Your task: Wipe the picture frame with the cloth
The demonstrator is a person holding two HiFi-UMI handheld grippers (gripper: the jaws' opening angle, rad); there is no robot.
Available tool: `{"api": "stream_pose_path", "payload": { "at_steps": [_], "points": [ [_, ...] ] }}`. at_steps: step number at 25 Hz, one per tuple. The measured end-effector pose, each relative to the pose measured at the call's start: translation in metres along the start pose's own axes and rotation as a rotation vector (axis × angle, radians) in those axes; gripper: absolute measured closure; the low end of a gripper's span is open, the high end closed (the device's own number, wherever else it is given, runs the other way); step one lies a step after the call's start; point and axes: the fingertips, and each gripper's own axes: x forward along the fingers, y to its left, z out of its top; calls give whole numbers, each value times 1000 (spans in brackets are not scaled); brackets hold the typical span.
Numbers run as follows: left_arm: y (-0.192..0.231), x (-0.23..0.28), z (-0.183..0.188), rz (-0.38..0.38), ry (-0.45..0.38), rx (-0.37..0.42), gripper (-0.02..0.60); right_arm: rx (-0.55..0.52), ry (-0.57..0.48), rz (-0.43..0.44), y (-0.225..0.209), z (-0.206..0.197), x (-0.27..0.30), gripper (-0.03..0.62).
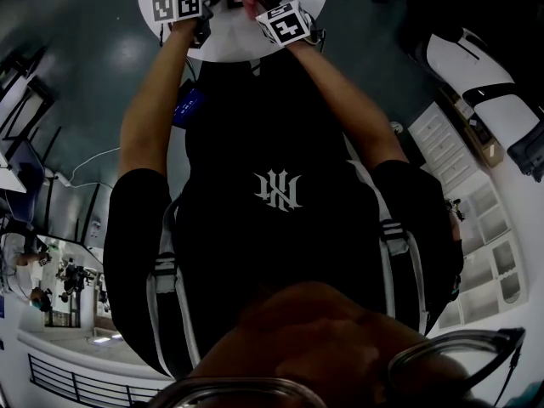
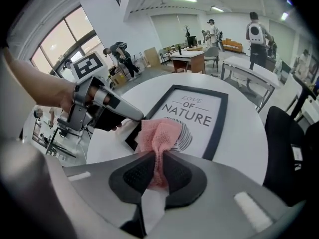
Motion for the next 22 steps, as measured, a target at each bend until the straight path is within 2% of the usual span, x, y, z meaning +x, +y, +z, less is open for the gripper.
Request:
{"api": "stream_pose_path", "payload": {
  "at_steps": [9, 22],
  "points": [
    [0, 0, 0, 7, 1, 1, 522, -17, 25, -105, -34, -20, -19, 546],
    [-1, -2, 0, 13, -2, 11, 523, 14, 29, -178, -63, -35, -36, 546]
  ]
}}
